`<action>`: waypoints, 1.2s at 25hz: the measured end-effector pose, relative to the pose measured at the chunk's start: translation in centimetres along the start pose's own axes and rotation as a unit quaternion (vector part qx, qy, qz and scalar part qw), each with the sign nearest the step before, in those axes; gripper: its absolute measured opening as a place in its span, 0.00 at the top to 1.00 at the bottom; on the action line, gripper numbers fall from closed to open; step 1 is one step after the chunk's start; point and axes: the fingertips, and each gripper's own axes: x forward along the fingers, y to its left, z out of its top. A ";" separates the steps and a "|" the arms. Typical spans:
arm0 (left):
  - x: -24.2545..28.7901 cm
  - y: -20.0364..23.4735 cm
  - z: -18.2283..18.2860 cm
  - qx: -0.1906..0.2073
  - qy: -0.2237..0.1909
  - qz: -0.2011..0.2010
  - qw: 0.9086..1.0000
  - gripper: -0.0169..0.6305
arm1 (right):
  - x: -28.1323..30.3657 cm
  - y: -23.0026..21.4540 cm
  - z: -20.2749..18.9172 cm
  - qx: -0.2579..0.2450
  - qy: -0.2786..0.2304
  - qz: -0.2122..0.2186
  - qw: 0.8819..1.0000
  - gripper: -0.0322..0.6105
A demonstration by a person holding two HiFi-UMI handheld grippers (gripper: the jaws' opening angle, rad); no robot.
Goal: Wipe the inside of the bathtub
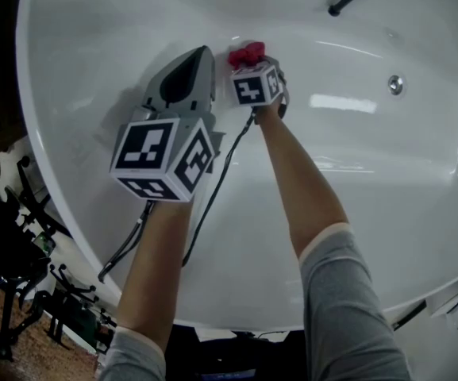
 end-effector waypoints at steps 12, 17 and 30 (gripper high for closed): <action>-0.4 0.3 0.0 0.004 0.003 0.003 1.000 0.98 | 1.3 -1.8 3.6 0.013 -0.018 0.011 1.000 0.77; -0.8 0.2 -0.4 0.012 0.012 0.002 1.000 0.98 | -1.2 -3.4 -4.3 0.038 0.024 -0.020 0.999 0.77; 0.1 -0.6 -1.6 0.018 0.022 -0.010 1.000 0.98 | 1.3 -8.8 1.1 0.060 0.000 -0.048 0.997 0.77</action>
